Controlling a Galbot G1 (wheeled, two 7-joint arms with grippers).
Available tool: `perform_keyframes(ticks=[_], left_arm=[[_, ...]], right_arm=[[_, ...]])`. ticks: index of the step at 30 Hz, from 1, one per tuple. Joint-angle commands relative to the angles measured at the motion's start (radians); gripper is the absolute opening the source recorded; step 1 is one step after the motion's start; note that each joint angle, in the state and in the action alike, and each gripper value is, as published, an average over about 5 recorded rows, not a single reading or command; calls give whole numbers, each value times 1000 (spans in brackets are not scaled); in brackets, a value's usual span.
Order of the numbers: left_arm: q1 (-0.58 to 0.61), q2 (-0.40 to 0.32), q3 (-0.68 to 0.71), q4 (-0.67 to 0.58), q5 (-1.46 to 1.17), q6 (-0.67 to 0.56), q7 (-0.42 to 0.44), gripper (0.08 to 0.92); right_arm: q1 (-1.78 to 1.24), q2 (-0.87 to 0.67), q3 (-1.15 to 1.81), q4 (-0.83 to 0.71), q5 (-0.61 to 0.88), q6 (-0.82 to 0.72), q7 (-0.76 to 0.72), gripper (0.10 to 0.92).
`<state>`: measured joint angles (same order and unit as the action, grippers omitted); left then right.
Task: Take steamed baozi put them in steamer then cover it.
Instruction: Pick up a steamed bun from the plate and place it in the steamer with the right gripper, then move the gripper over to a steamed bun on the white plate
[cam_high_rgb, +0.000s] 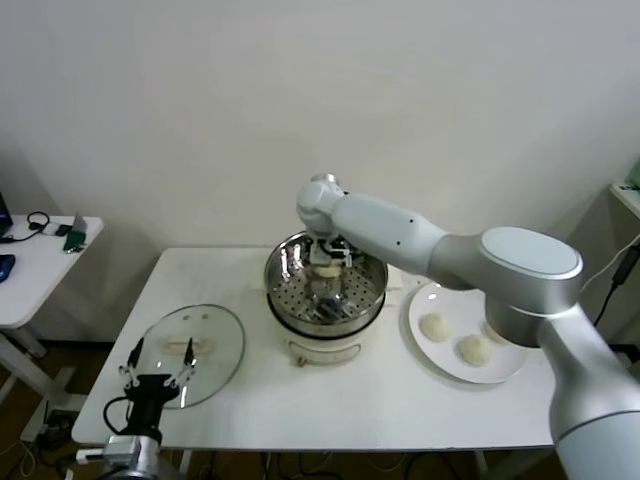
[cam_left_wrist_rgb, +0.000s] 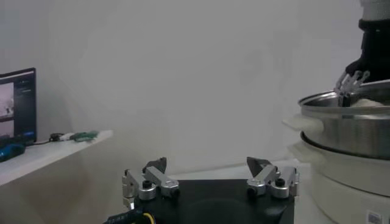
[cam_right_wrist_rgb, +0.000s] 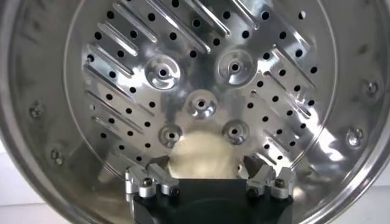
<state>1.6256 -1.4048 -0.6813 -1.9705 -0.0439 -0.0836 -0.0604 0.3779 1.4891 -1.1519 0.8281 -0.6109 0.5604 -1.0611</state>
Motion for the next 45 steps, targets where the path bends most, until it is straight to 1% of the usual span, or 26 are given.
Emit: perform_keyframes(ticks=[1,4,10,14,17,19,22,26,29,32,38,45], left_arm=[[2,0,-3,-1,1,0,-1,823],[7,2,-7,-4,1,0,-2,823],[11,3,-11,-7,1,-1,-4,823],[12,5,-12,-11,1,0,-4,823],[13,6,-12,-16,1,0,-5,823],[14,6,-12,-19,1,0,-5,823],[16,6,-10,-22,1,0,-5,823],[15,6,-3,-20,1,0,-5,823],[15,7,2,-19,2,0,-4,823],[15,8,5,-21,4,1,-4,823],[21,9,0,-27,5,2,-4,823],[31,15,-11,-27,6,1,-4,823]], right_arm=[[-6,4,8,-2,-15,3,-3,822],[28,-20,-3,23,60,0,-31,823],[120,-85,-38,75,262,-25,-92,823],[215,-148,-94,100,451,-87,-113,823],[302,-226,-178,121,633,-162,-94,823],[349,-296,-252,147,753,-237,-59,823],[402,-412,-351,226,909,-385,-2,823],[410,-556,-410,330,1039,-585,34,823],[366,-634,-410,355,1092,-678,48,823],[295,-691,-383,357,1098,-728,51,823],[124,-740,-300,311,1019,-755,41,823],[-68,-715,-167,221,914,-764,34,823]])
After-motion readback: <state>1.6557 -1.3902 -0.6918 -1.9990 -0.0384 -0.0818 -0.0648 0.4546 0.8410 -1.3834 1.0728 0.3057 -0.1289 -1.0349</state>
